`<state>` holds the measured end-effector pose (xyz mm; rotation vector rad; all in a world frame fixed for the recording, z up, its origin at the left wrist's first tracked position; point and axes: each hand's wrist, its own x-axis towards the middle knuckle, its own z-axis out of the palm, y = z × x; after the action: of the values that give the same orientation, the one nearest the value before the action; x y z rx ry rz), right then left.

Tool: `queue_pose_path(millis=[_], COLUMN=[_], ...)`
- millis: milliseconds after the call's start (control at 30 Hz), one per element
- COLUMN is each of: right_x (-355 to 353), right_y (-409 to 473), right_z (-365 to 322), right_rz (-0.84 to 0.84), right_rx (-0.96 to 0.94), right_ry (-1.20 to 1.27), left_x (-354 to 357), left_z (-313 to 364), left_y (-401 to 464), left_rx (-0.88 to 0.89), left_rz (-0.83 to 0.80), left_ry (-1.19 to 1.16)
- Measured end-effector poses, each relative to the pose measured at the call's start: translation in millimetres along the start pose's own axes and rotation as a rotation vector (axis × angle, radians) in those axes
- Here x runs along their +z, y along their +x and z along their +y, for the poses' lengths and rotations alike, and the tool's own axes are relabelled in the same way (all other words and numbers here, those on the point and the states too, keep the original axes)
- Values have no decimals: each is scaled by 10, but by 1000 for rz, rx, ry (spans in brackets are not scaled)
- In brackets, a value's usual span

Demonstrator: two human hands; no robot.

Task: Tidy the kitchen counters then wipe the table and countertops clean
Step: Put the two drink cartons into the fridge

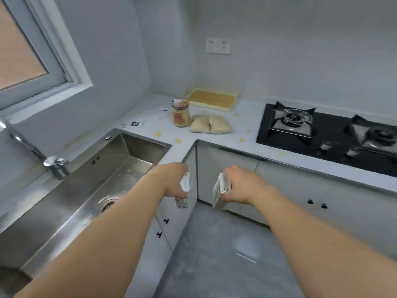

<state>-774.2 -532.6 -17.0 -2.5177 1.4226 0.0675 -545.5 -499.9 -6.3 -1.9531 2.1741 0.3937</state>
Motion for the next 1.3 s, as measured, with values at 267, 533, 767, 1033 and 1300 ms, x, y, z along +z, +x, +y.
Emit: queue_pose_path(millis=[267, 533, 767, 1033, 1300], right_x=[-131, -108, -307, -657, -682], right_y=[-1056, -1854, -2248, -2834, -3370], right_z=[1653, 3185, 4388, 5600, 6774], right_rz=[62, 78, 73, 146, 125], right_rx=[352, 680, 917, 1125, 1201], right_ry=[71, 124, 167, 195, 198], left_x=[-270, -262, -462, -643, -668], left_z=[2032, 3915, 5365, 6981, 8289], left_y=[1006, 1943, 2674, 3343, 3691], left_rx=[363, 693, 959, 1161, 1211], left_rz=[-54, -89, -110, -148, -116], left_ry=[117, 250, 295, 299, 326])
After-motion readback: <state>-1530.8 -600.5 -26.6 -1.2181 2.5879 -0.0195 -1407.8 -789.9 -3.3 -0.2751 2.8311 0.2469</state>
